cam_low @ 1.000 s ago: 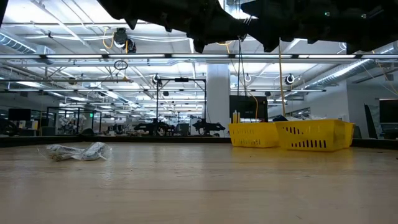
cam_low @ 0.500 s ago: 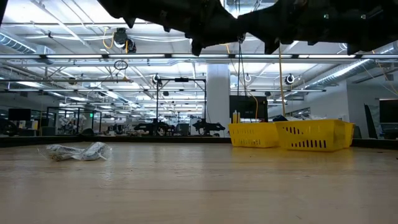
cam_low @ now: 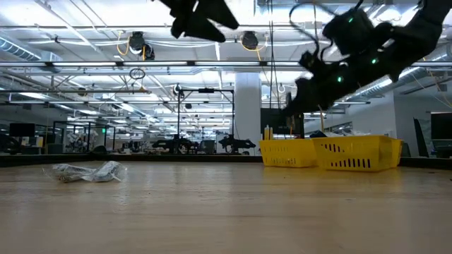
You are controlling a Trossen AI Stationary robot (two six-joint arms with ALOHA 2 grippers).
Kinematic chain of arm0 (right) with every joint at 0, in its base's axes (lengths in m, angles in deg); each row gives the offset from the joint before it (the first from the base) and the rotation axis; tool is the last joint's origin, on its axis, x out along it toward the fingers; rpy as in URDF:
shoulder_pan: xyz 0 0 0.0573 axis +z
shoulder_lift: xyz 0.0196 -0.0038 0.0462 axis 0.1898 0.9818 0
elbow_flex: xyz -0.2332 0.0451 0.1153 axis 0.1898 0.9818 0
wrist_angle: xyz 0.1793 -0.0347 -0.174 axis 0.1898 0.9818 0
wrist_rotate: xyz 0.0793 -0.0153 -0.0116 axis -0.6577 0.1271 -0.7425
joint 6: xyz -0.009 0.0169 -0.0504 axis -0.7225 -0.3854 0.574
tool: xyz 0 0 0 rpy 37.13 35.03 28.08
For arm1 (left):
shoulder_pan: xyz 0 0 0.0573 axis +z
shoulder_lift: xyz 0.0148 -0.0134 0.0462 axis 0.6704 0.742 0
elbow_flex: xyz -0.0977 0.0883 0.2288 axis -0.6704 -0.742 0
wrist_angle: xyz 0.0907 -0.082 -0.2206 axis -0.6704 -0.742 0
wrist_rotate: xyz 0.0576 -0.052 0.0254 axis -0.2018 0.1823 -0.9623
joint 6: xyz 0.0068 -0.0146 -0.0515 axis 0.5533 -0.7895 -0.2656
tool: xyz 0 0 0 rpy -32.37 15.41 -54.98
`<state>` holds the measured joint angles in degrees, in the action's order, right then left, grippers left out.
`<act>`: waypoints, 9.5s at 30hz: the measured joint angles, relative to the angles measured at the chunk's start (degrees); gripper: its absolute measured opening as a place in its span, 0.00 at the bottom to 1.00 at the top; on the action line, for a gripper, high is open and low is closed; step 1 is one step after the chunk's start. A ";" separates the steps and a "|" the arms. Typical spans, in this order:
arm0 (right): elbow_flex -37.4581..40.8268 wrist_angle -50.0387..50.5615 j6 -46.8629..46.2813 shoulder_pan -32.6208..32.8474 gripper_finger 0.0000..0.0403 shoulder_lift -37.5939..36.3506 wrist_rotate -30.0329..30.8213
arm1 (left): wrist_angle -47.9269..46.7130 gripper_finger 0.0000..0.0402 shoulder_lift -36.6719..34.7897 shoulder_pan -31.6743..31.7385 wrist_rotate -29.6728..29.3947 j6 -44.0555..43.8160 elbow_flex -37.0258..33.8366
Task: Pick & Place Travel size toiletries
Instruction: Put the nail cutter into the bottom left yellow bin
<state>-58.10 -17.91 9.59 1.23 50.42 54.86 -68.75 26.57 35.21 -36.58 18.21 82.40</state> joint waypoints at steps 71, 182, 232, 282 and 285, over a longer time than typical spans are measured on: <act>0.15 -10.23 -3.62 0.96 0.66 -5.83 -23.88 | -30.32 0.48 11.51 -17.36 28.65 -75.93 -18.43; 0.20 3.54 -5.61 -11.17 0.11 2.31 -8.68 | 2.61 0.79 12.60 1.27 -5.89 -2.74 0.43; 0.15 -5.53 -9.54 -5.91 0.53 -3.69 -20.69 | -27.27 0.77 13.59 -8.05 18.46 -63.17 -8.15; 2.43 -6.36 -11.54 -5.91 0.53 -3.65 -21.00 | -31.91 0.28 22.24 -14.26 9.36 -66.54 -4.39; 2.43 -6.36 -11.53 -5.91 0.53 -3.65 -20.99 | -32.10 0.33 22.24 -14.24 9.20 -66.09 -4.39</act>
<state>-55.67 -24.27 -1.94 -4.67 46.77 33.87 -100.85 48.81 20.97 -27.38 -47.88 78.01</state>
